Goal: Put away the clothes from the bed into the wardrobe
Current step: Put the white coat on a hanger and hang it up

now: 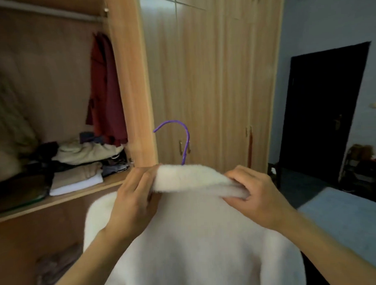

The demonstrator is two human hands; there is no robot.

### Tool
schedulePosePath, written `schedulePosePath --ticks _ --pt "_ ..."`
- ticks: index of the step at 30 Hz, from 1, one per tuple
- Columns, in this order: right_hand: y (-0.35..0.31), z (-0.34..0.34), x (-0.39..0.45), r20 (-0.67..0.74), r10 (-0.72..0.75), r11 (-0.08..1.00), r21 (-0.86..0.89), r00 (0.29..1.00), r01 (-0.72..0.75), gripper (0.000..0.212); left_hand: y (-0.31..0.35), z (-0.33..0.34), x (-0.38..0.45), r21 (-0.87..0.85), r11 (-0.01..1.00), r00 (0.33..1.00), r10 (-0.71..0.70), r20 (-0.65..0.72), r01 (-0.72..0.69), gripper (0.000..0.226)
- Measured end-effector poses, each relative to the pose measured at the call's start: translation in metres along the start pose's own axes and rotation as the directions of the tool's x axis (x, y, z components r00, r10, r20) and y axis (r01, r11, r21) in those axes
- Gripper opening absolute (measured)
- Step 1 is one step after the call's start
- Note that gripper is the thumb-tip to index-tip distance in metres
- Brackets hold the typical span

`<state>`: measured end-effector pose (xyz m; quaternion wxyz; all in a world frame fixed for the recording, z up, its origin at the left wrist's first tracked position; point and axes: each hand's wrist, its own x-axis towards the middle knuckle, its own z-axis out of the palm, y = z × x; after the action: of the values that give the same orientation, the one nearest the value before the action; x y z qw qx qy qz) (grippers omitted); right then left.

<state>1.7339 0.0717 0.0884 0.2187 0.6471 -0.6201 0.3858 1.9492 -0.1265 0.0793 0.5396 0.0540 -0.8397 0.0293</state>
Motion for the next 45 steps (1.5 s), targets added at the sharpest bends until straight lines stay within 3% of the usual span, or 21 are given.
schedulePosePath --ticks 3,7,11,14,17,20,23,26,29,31,34,37,39,41,43,45 --pt "-0.026 0.061 0.034 -0.032 0.072 0.995 0.076 0.997 -0.069 0.023 -0.053 -0.022 -0.011 0.062 0.985 0.986 -0.164 0.042 0.161 0.035" --pt "-0.059 0.138 0.065 -0.021 0.194 0.974 0.123 0.981 -0.19 0.019 -0.1 -0.049 -0.036 0.236 0.888 0.901 -0.424 0.092 0.394 0.054" --pt "-0.088 0.199 0.089 0.014 0.278 0.944 0.178 0.96 -0.276 0.019 -0.11 -0.077 -0.067 0.065 0.822 0.825 -0.565 -0.035 0.566 0.04" --pt "-0.112 0.237 0.107 0.02 0.304 0.928 0.22 0.952 -0.301 0.021 -0.116 -0.085 -0.07 -0.081 0.684 0.688 -0.724 0.049 0.725 0.016" --pt "-0.139 0.275 0.122 0.068 0.292 0.922 0.243 0.954 -0.3 0.026 -0.132 -0.075 -0.068 -0.188 0.522 0.553 -0.811 0.194 0.832 0.028" --pt "-0.158 0.312 0.132 0.061 0.332 0.895 0.295 0.941 -0.335 0.03 -0.153 -0.059 -0.073 -0.293 0.367 0.418 -0.899 0.134 0.883 0.046" --pt "-0.165 0.346 0.138 0.106 0.403 0.851 0.322 0.909 -0.415 0.018 -0.174 -0.054 -0.074 -0.29 0.247 0.274 -0.96 0.056 0.925 0.053" --pt "-0.168 0.371 0.152 0.22 0.454 0.708 0.5 0.864 -0.499 0.004 -0.202 -0.055 -0.074 -0.293 0.185 0.205 -0.978 0.037 0.938 0.051" --pt "-0.162 0.387 0.17 0.234 0.357 0.718 0.55 0.904 -0.426 0.024 -0.237 -0.059 -0.071 -0.332 0.154 0.187 -0.98 0.069 0.931 0.048" --pt "-0.153 0.392 0.186 0.324 0.283 0.632 0.645 0.903 -0.429 0.033 -0.255 -0.063 -0.06 -0.355 0.134 0.178 -0.979 0.095 0.925 0.036" --pt "-0.129 0.402 0.21 0.458 0.063 0.419 0.794 0.886 -0.44 0.033 -0.278 -0.072 -0.042 -0.321 0.174 0.236 -0.957 0.167 0.931 0.012" --pt "-0.101 0.417 0.23 0.428 0.015 0.343 0.847 0.904 -0.406 0.019 -0.292 -0.084 -0.034 -0.139 0.284 0.308 -0.928 0.208 0.949 0.01" --pt "-0.088 0.428 0.24 0.342 0.057 0.394 0.855 0.938 -0.336 0.016 -0.299 -0.094 -0.032 -0.042 0.351 0.351 -0.907 0.232 0.935 0.015" --pt "-0.076 0.438 0.252 0.154 0.094 0.528 0.83 0.984 -0.18 0.016 -0.311 -0.103 -0.033 0.091 0.448 0.421 -0.881 0.215 0.89 0.019" --pt "-0.062 0.446 0.267 -0.052 0.078 0.671 0.742 0.996 -0.014 0.013 -0.323 -0.114 -0.038 0.283 0.534 0.512 -0.845 0.154 0.797 0.021" --pt "-0.047 0.457 0.283 -0.128 -0.004 0.764 0.639 0.992 0.086 0.012 -0.337 -0.123 -0.045 0.398 0.618 0.635 -0.765 0.107 0.678 0.025"
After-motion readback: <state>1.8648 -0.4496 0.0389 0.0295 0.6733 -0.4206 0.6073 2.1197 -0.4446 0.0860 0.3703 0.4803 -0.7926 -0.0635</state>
